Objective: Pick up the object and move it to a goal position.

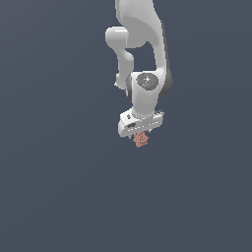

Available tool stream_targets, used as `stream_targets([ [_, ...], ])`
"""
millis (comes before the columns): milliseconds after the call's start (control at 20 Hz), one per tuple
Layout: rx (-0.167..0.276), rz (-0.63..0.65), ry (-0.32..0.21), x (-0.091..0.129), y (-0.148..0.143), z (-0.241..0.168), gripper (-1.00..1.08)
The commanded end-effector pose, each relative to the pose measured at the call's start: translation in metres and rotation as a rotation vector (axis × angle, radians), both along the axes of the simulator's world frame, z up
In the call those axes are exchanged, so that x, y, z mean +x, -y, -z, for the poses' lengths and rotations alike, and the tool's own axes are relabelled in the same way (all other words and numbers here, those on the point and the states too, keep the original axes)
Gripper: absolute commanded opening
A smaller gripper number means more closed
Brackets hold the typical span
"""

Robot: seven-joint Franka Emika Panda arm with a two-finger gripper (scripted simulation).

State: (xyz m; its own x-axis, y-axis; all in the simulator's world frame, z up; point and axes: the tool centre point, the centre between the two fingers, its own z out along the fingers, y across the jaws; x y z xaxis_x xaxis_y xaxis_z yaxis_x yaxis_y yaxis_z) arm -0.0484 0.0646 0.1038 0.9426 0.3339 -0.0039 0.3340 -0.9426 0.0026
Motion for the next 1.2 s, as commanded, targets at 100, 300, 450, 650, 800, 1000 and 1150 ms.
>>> stream_targets([
  [100, 0.003, -0.066, 0.002, -0.011, -0.01, 0.01, 1.0],
  [300, 0.004, -0.083, 0.003, -0.015, -0.013, 0.012, 1.0],
  [450, 0.004, -0.077, 0.002, -0.014, -0.012, 0.013, 1.0],
  [650, 0.004, -0.079, 0.002, -0.014, -0.013, 0.024, 1.0],
  [800, 0.004, -0.081, 0.002, -0.015, -0.013, 0.038, 1.0],
  [1000, 0.004, -0.083, 0.002, -0.016, -0.013, 0.055, 1.0],
  [1150, 0.004, -0.084, 0.003, -0.015, -0.013, 0.061, 1.0],
])
